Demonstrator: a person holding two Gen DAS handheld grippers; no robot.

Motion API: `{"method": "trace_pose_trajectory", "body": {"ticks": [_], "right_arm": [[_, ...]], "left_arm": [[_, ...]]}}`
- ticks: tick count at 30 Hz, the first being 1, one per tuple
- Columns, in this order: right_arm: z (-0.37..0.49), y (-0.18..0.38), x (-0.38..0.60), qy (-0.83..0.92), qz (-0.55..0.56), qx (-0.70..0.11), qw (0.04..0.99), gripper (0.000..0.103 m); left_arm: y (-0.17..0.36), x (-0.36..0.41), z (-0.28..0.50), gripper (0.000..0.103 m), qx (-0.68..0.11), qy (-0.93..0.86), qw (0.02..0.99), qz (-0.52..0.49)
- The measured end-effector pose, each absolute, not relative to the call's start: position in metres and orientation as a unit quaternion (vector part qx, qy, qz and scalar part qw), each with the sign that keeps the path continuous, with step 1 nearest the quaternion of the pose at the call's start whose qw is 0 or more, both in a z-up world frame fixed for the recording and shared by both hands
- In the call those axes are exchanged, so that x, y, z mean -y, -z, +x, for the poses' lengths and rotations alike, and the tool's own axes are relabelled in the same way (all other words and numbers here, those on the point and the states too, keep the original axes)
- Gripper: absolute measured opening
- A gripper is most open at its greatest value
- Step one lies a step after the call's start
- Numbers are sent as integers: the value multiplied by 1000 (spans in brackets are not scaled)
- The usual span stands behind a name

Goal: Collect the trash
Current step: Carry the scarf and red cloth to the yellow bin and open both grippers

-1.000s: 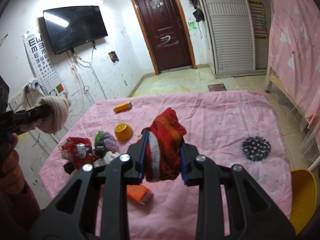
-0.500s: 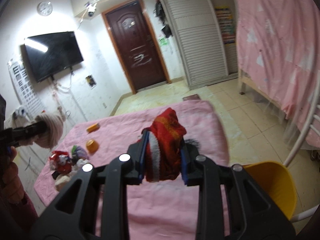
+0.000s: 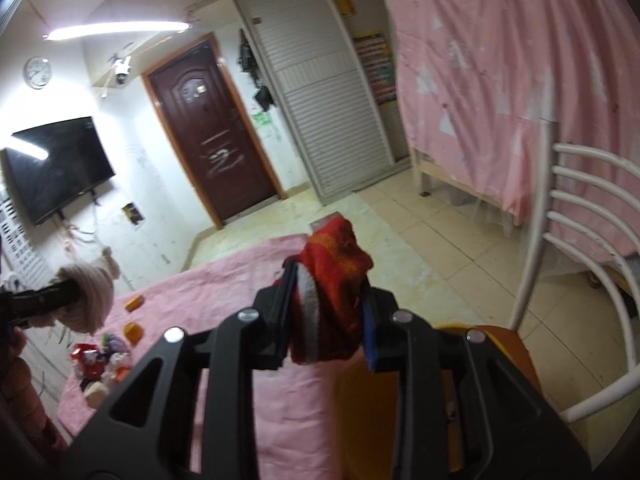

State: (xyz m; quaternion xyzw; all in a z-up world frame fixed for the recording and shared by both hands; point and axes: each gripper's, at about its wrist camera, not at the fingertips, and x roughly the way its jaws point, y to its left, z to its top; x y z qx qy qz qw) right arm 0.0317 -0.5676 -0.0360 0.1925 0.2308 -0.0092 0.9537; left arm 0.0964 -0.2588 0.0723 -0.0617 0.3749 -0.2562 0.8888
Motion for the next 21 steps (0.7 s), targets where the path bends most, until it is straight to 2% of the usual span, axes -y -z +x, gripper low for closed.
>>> {"method": "trace_pose_trajectory", "body": {"ticks": [3,4,5,7,18,21], "right_arm": [[30,43,580,28,195,-240,951,36],[29,45,583,37,194,-244,950,52],[29,47,587,49,191,-249,948,73],[28,48,593,64,190,-247,948,84],[-3,41,640,114,245,-194,943,86],[-10,42,650,121,256,-186,941,87]], "left_arm": [[-69,281,98,38,-385,269,881,-54],[-68,287,98,38,-388,272,879,-51],[-67,292,98,38,-390,275,877,-48],[-66,305,97,38,-392,282,875,-41],[-60,385,94,38,-398,338,852,-20],[-54,403,96,43,-407,351,843,-21]]}}
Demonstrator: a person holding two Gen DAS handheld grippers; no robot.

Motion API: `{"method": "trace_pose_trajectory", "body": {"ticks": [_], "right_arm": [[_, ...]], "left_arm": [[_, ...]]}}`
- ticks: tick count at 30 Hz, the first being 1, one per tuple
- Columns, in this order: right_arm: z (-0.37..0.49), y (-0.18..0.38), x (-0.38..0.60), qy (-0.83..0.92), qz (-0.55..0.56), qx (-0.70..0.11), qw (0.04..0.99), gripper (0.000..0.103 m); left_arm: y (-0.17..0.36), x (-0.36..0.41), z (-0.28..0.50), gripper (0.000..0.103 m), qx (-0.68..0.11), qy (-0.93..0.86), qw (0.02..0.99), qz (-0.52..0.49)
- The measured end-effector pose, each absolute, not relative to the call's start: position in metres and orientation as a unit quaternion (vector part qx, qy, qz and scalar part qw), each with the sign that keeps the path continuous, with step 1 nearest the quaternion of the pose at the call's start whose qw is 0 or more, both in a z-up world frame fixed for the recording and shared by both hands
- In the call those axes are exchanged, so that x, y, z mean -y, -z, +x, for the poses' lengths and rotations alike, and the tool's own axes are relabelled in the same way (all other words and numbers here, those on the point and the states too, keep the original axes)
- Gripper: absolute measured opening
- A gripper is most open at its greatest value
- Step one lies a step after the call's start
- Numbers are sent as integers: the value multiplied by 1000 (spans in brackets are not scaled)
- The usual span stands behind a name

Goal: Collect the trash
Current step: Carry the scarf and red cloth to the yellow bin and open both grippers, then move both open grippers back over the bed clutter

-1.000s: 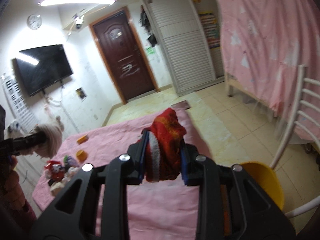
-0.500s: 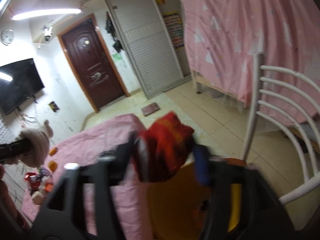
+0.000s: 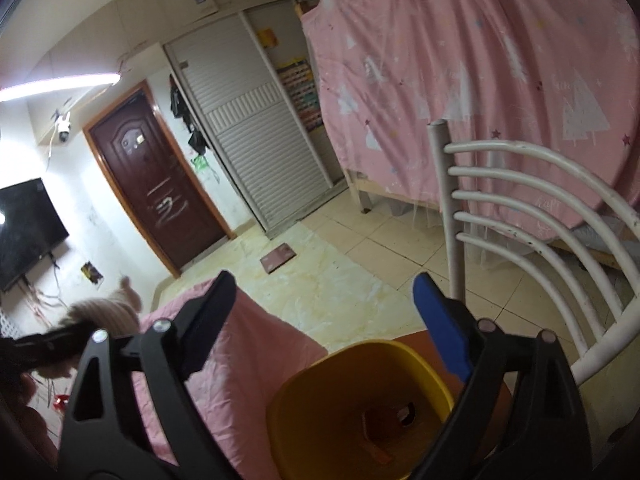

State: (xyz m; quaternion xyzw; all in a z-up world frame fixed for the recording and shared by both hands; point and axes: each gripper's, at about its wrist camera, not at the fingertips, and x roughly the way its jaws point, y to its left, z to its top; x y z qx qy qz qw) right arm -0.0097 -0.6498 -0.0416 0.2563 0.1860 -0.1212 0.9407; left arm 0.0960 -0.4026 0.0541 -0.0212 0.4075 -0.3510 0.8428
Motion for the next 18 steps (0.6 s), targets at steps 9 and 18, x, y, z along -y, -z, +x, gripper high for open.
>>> {"method": "trace_pose_trajectory", "body": {"ticks": [9,18], "right_arm": [[-17,37,659,117,267,-169,941,89],[-9,35,643,94,253,-176,947,89]], "left_arm": [[-43,421,103,73,-418,344,840,-31],[-56,403,93,73,-402,335,851,-37]]}}
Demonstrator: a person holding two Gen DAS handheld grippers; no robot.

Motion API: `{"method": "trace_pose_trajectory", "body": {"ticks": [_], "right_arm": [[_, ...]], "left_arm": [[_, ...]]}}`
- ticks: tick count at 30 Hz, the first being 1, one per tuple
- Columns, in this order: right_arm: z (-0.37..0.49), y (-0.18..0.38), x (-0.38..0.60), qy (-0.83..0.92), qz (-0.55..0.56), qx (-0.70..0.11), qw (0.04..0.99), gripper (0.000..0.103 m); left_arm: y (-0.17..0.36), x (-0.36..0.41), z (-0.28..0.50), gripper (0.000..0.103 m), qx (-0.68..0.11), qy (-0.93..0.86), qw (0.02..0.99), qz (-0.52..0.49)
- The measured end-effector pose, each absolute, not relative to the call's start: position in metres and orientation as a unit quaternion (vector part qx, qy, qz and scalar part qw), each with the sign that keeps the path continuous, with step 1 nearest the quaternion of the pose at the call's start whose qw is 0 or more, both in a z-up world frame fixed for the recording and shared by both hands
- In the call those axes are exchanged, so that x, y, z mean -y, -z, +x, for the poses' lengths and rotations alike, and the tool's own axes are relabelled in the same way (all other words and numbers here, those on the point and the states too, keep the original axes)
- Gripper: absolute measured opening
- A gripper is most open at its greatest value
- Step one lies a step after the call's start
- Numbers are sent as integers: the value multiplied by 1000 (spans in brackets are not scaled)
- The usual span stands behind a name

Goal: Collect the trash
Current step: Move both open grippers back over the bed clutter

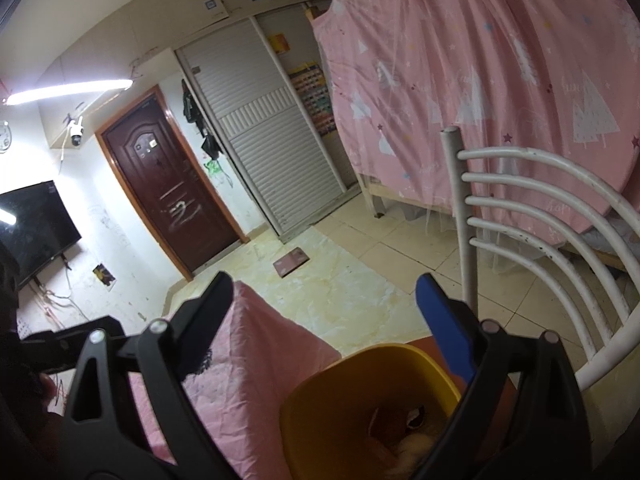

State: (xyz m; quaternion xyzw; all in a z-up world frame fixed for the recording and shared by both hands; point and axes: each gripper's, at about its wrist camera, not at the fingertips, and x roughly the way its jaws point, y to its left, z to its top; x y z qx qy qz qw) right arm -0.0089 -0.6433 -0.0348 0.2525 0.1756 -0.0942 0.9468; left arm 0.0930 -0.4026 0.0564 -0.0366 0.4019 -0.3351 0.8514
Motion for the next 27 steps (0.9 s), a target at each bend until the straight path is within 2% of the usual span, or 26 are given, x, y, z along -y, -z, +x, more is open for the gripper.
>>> {"method": "trace_pose_trajectory", "body": {"ticks": [21,27], "right_arm": [[17,18,552,31,166,-194,966,94],[25,16,526,12,139,-201,970,96]], "left_arm": [[-93,293,87,74,-360,274,889,-75],[-101,258,88,74,-344,227,909,-58]]}}
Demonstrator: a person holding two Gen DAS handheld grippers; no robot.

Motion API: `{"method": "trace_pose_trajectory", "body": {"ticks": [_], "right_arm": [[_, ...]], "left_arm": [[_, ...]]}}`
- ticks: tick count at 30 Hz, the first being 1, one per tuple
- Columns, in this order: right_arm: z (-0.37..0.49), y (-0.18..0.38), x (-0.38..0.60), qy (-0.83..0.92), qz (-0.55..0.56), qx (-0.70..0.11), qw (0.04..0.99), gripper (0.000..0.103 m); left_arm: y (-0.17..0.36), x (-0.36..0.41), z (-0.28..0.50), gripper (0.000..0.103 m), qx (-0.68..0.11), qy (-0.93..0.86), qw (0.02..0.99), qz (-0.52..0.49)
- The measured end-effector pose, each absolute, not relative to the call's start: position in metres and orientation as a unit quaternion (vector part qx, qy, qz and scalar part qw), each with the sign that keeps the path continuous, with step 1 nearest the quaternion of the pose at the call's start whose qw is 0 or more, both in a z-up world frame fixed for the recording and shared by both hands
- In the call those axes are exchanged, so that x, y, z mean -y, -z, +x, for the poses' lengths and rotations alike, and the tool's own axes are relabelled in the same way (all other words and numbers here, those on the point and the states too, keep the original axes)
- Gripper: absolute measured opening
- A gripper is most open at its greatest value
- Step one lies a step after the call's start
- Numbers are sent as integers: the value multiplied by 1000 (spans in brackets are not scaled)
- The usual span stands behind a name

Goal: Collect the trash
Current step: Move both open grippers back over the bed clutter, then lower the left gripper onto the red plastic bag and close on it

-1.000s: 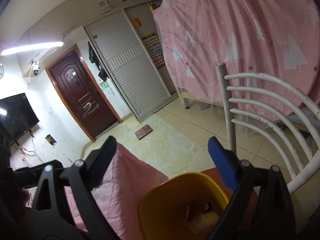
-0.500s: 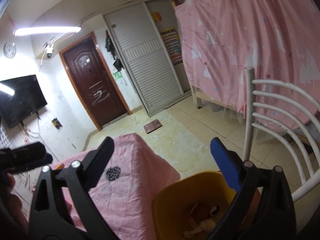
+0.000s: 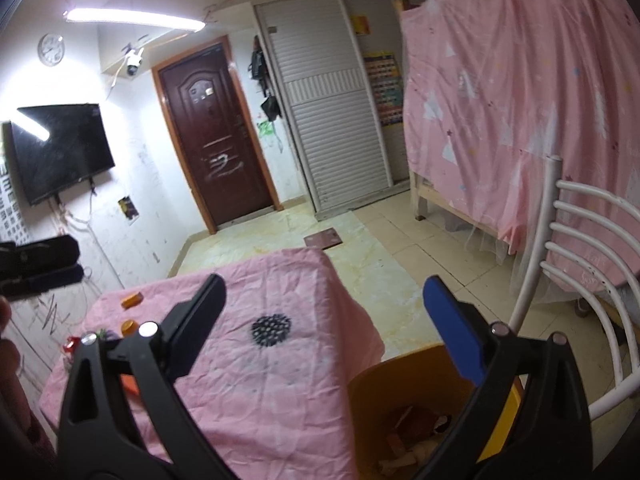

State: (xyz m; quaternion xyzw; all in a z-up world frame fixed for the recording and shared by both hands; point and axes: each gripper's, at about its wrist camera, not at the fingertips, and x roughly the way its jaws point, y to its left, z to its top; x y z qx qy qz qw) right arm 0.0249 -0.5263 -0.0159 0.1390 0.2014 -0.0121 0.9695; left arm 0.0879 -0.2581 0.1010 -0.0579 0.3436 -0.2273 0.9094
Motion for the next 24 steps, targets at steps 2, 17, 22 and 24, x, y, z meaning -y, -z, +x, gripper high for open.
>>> {"method": "trace_pose_trajectory", "body": {"ticks": [2,17,22,24], "right_arm": [[27,16,516,5,129,-204,970,96],[46,25,439,-90,91,-240,962,96],[51,31,419,-117,87,-254,956,96],[52,34,412,-127,86,-261,953,96]], "left_arm": [[-102,244,88,74,-339,211,915,-54],[-87,135,99,74,-344,92,934,-37],[-71,108,100,74,-358,62,931,-35],[-63,100,99,74,-362,56,930,-35]]}}
